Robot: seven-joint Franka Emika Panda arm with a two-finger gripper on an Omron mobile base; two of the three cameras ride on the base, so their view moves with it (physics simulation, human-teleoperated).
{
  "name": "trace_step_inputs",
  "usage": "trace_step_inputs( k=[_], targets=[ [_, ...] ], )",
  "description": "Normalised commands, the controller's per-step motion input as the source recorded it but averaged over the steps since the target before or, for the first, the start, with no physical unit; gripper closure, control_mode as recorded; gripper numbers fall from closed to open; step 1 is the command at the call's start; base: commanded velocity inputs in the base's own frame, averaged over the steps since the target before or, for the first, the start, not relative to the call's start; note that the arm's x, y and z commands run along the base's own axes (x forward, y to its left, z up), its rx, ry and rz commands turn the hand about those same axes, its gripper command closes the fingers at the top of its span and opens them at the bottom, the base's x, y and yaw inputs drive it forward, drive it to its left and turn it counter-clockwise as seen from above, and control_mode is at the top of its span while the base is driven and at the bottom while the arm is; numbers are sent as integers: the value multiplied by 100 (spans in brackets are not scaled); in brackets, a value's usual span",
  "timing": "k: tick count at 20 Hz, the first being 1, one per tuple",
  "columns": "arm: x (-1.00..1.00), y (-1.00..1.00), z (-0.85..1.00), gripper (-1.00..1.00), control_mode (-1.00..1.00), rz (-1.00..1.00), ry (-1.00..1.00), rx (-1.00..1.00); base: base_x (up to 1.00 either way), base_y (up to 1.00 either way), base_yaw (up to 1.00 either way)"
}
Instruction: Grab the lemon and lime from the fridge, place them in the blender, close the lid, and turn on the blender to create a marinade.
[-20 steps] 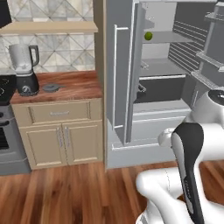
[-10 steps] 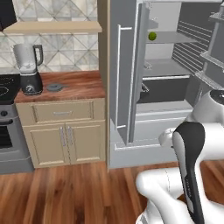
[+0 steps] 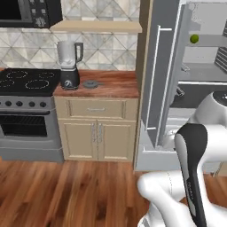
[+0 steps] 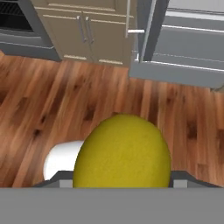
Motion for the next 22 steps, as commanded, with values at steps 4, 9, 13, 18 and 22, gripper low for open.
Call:
trace_step_inputs(
  k=[4,9,13,18,22],
  targets=[
    [0,0,0,100,100,0,0,0,14,100,50],
    [0,0,0,100,100,0,0,0,94,79,27],
    [0,0,0,100,100,0,0,0,100,8,25],
    [0,0,0,100,100,0,0,0,100,15,14],
    [0,0,0,100,100,0,0,0,95,44,-2]
  ],
)
